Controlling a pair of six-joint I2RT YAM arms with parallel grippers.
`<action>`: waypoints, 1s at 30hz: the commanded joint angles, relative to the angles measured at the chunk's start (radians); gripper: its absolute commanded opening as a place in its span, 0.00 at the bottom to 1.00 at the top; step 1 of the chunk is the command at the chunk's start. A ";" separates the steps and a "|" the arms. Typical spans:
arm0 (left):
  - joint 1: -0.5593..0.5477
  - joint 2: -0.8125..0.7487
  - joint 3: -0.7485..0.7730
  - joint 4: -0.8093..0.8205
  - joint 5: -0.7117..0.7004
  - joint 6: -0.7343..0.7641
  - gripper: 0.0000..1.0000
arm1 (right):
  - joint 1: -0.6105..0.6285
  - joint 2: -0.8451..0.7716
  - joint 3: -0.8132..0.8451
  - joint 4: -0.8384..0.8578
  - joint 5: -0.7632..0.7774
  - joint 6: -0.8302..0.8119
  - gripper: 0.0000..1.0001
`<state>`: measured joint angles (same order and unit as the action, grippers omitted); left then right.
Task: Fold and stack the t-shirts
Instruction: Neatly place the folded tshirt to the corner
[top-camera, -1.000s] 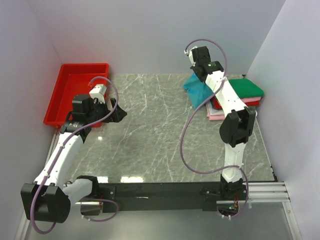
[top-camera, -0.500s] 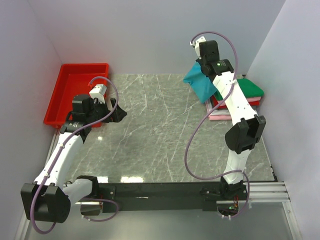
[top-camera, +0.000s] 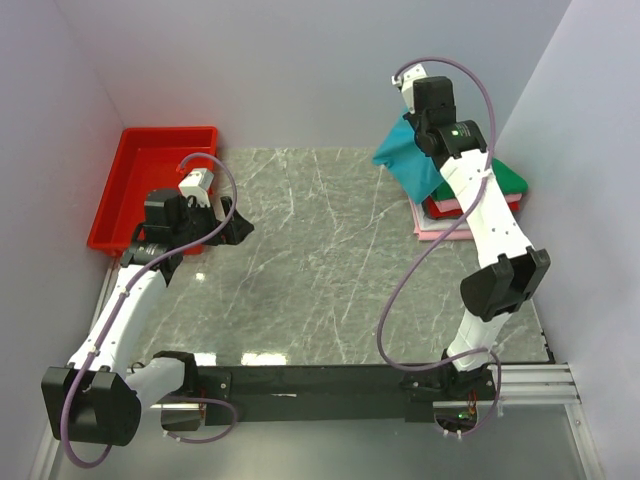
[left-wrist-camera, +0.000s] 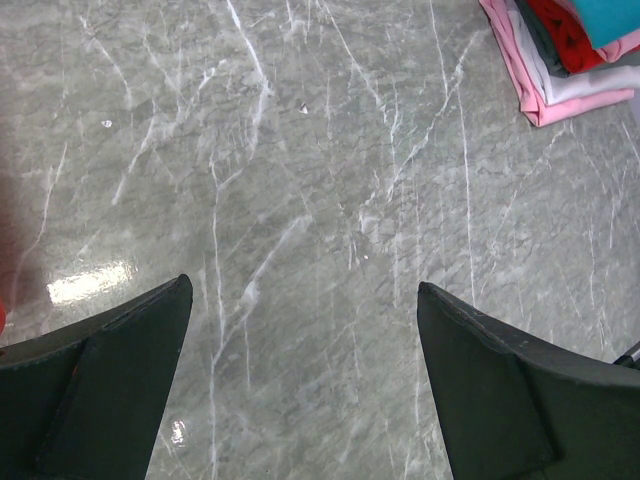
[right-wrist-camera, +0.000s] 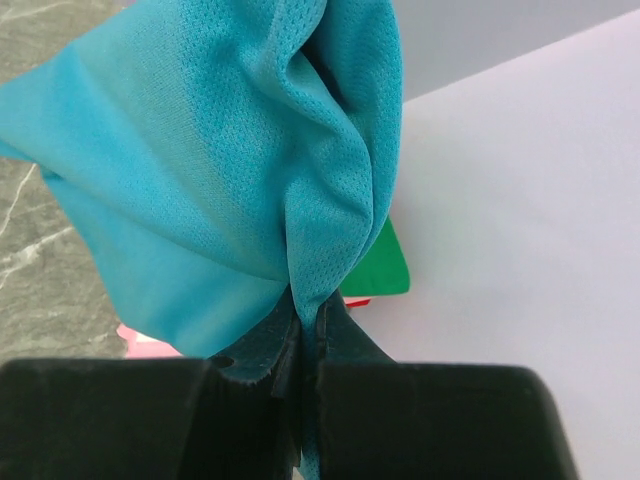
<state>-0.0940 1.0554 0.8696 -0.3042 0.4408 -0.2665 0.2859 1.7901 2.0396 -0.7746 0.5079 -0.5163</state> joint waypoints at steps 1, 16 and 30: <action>-0.001 -0.021 -0.007 0.030 0.018 0.021 0.99 | -0.016 -0.081 -0.002 0.021 0.015 -0.010 0.00; -0.003 -0.015 -0.007 0.028 0.007 0.024 0.99 | -0.094 -0.090 -0.033 0.060 -0.040 -0.053 0.00; -0.004 -0.005 -0.007 0.024 -0.001 0.027 0.99 | -0.171 0.028 0.027 0.090 -0.063 -0.091 0.00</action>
<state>-0.0940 1.0557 0.8612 -0.3046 0.4397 -0.2543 0.1410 1.7996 2.0129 -0.7410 0.4442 -0.5900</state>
